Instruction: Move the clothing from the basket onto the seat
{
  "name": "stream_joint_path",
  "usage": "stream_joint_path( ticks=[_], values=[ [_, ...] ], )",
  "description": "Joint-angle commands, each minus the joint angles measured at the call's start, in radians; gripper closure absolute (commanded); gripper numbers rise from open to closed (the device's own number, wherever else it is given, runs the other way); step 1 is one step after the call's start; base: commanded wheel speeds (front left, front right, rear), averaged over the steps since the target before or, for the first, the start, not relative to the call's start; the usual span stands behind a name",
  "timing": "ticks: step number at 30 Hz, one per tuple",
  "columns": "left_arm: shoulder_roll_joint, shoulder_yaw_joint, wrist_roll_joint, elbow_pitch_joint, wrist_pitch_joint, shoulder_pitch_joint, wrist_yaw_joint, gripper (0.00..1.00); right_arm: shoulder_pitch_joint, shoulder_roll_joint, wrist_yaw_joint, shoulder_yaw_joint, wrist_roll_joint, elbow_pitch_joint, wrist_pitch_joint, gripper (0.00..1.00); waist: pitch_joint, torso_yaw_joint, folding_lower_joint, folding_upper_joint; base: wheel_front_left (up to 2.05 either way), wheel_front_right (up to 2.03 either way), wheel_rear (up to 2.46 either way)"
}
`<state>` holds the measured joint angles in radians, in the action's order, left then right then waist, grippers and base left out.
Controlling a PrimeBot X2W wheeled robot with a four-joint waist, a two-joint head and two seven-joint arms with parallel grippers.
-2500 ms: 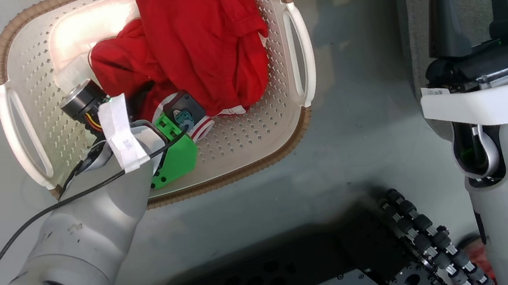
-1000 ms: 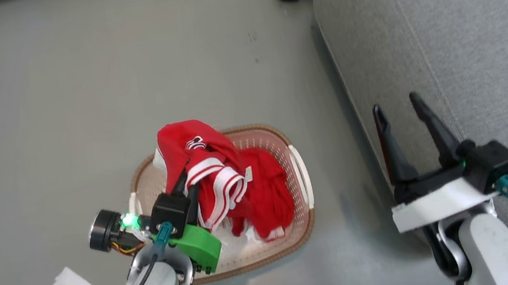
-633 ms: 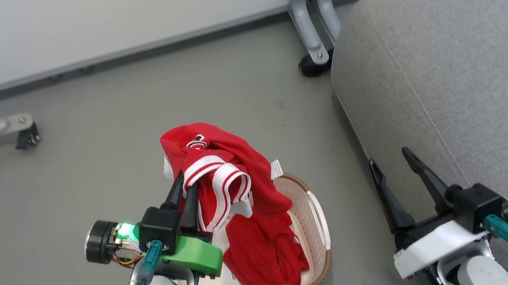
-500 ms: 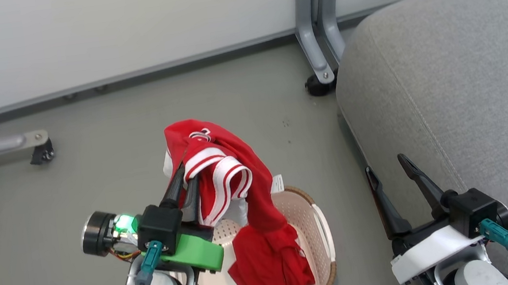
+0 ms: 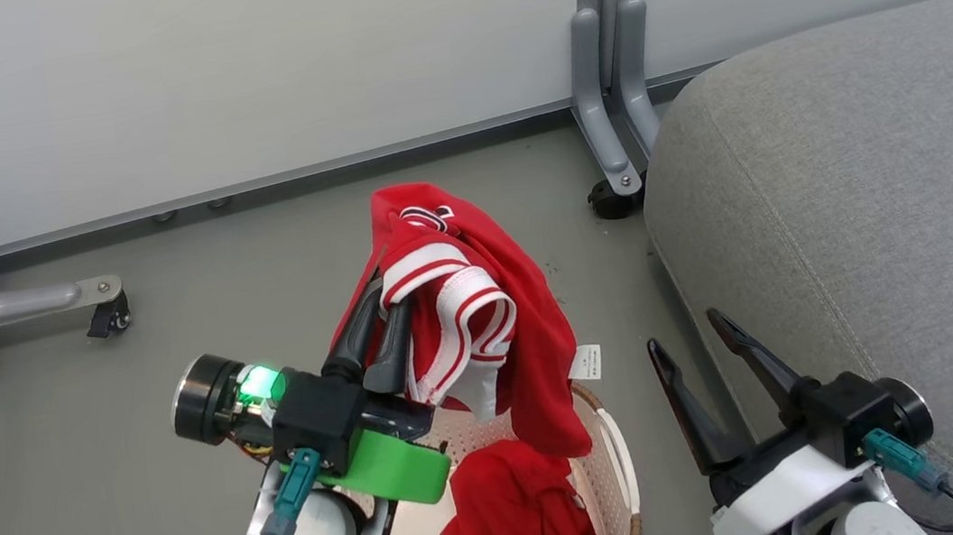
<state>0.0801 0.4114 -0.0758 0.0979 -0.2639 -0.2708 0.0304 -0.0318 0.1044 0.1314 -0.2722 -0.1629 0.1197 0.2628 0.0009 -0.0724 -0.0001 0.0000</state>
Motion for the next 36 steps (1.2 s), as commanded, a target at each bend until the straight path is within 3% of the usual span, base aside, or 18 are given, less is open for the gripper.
stream_joint_path(
  ticks=[1, 11, 24, 25, 26, 27, 28, 36],
  values=[
    [-0.003, 0.003, -0.001, -0.003, -0.001, -0.020, 0.012, 1.00, -0.023, 0.001, -0.001, -0.011, 0.010, -0.005, 0.003, 0.00, 0.006, 0.001, 0.0001, 0.0000, 0.00, 0.00, 0.00],
    [-0.023, 0.101, -0.017, 0.041, -0.001, -0.078, 0.066, 1.00, -0.120, 0.020, -0.001, -0.118, 0.035, 0.007, 0.003, 0.00, 0.023, 0.005, 0.0001, 0.0000, 0.00, 0.00, 0.00],
    [-0.030, 0.252, -0.071, 0.073, -0.001, -0.120, 0.088, 1.00, -0.163, 0.024, -0.001, -0.164, 0.022, 0.051, 0.003, 0.00, 0.039, 0.021, 0.0001, 0.0000, 0.00, 0.00, 0.00],
    [-0.030, 0.259, -0.075, 0.072, -0.001, -0.122, 0.086, 1.00, -0.162, 0.026, -0.001, -0.165, 0.020, 0.053, 0.003, 0.06, 0.038, 0.023, 0.0001, 0.0000, 0.00, 0.00, 0.00],
    [-0.030, 0.264, -0.078, 0.073, -0.001, -0.123, 0.085, 1.00, -0.160, 0.026, -0.001, -0.165, 0.017, 0.054, 0.003, 0.55, 0.038, 0.024, 0.0001, 0.0000, 0.00, 0.00, 0.00],
    [-0.030, 0.268, -0.079, 0.074, -0.001, -0.124, 0.081, 1.00, -0.156, 0.028, -0.001, -0.170, 0.015, 0.057, 0.003, 0.93, 0.039, 0.025, 0.0001, 0.0000, 0.00, 0.00, 0.00],
    [-0.030, 0.272, -0.078, 0.075, -0.001, -0.124, 0.079, 1.00, -0.155, 0.029, -0.001, -0.171, 0.015, 0.056, 0.003, 1.00, 0.040, 0.025, 0.0001, 0.0000, 0.00, 0.00, 0.00],
    [-0.029, 0.273, -0.073, 0.111, -0.001, -0.114, 0.074, 1.00, -0.139, 0.042, -0.001, -0.153, 0.021, 0.064, 0.003, 1.00, 0.057, 0.031, 0.0001, 0.0000, 0.00, 0.00, 0.00]
  ],
)
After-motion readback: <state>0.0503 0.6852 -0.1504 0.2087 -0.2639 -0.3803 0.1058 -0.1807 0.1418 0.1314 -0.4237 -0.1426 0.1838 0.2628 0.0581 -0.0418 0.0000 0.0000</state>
